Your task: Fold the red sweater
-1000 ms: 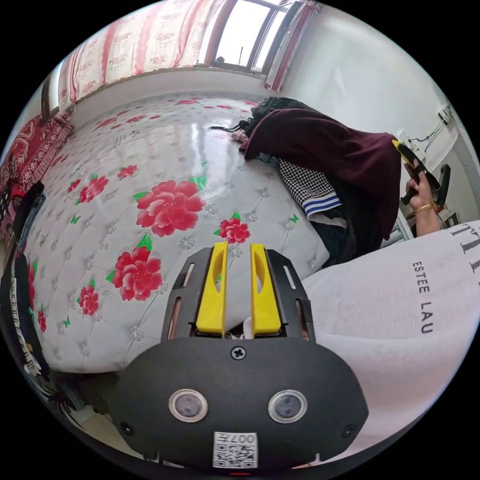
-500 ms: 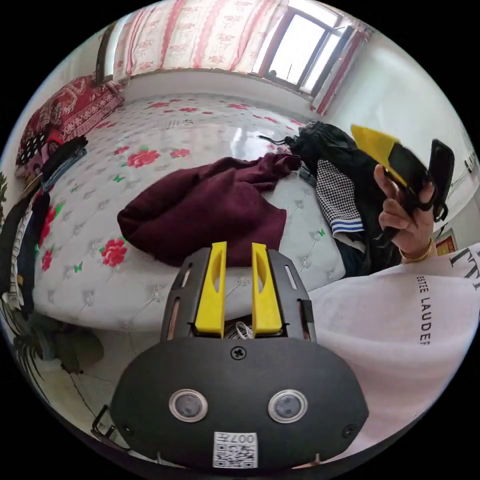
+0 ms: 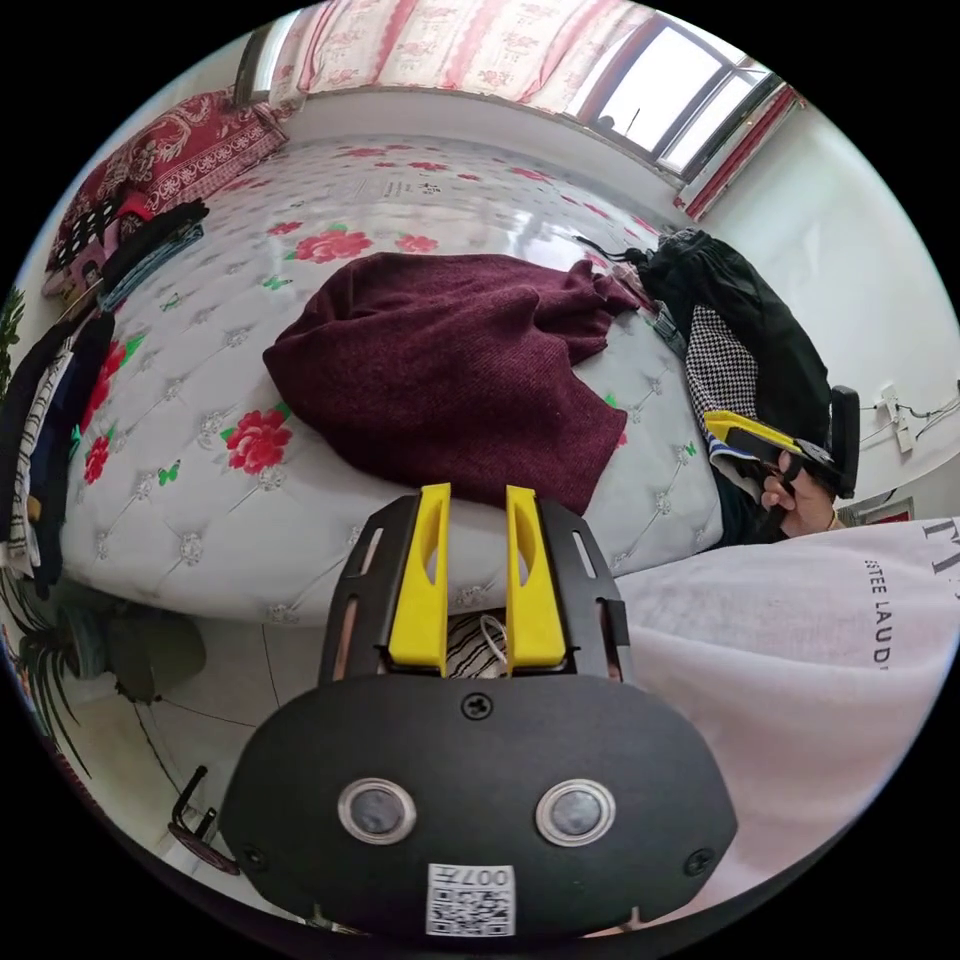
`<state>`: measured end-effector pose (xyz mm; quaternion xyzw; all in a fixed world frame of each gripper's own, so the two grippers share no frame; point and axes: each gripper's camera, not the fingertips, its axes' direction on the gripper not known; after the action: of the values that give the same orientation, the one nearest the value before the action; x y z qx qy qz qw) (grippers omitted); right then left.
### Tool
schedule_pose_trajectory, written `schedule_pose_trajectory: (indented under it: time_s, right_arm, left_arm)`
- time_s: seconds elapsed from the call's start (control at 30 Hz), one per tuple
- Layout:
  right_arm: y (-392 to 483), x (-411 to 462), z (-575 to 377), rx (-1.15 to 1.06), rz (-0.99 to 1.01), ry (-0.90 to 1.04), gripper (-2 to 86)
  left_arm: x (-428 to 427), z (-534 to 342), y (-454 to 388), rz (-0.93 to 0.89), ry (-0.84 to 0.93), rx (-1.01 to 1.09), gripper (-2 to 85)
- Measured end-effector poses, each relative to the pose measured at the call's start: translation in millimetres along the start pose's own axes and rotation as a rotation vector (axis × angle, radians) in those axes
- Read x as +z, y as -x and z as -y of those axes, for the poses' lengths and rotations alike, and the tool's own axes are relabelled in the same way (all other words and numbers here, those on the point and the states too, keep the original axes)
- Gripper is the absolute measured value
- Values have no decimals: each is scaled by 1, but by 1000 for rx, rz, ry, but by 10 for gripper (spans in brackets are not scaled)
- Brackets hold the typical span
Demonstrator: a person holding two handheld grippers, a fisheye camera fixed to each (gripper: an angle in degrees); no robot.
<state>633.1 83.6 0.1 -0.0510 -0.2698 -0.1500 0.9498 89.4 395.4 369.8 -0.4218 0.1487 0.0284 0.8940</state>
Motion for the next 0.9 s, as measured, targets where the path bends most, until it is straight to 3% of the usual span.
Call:
schedule_pose_trajectory:
  time_s: [0.27, 0.33, 0.4, 0.53, 0.7, 0.8, 0.9]
  right_arm:
    - [-10, 127, 57, 8, -75, 240, 46]
    - [0, 128, 57, -54, -141, 185, 29]
    - [8, 133, 62, -70, -83, 244, 15]
    - [44, 84, 75, -170, 265, 54, 3]
    - [128, 19, 99, -526, 784, -39, 4]
    - [168, 11, 95, -696, 818, 24, 10]
    - [180, 16, 78, -779, 747, -4, 40]
  left_arm:
    - [8, 11, -14, -42, 36, 88, 103]
    - [10, 5, -22, -57, 48, 116, 114]
    - [12, -1, -29, -60, 48, 136, 125]
    - [4, -5, -52, -62, 18, 205, 169]
    - [-26, -1, -78, 22, -130, 232, 197]
    - [-56, -10, -77, 155, -303, 146, 121]
    - [-65, -18, -56, 139, -291, 76, 35]
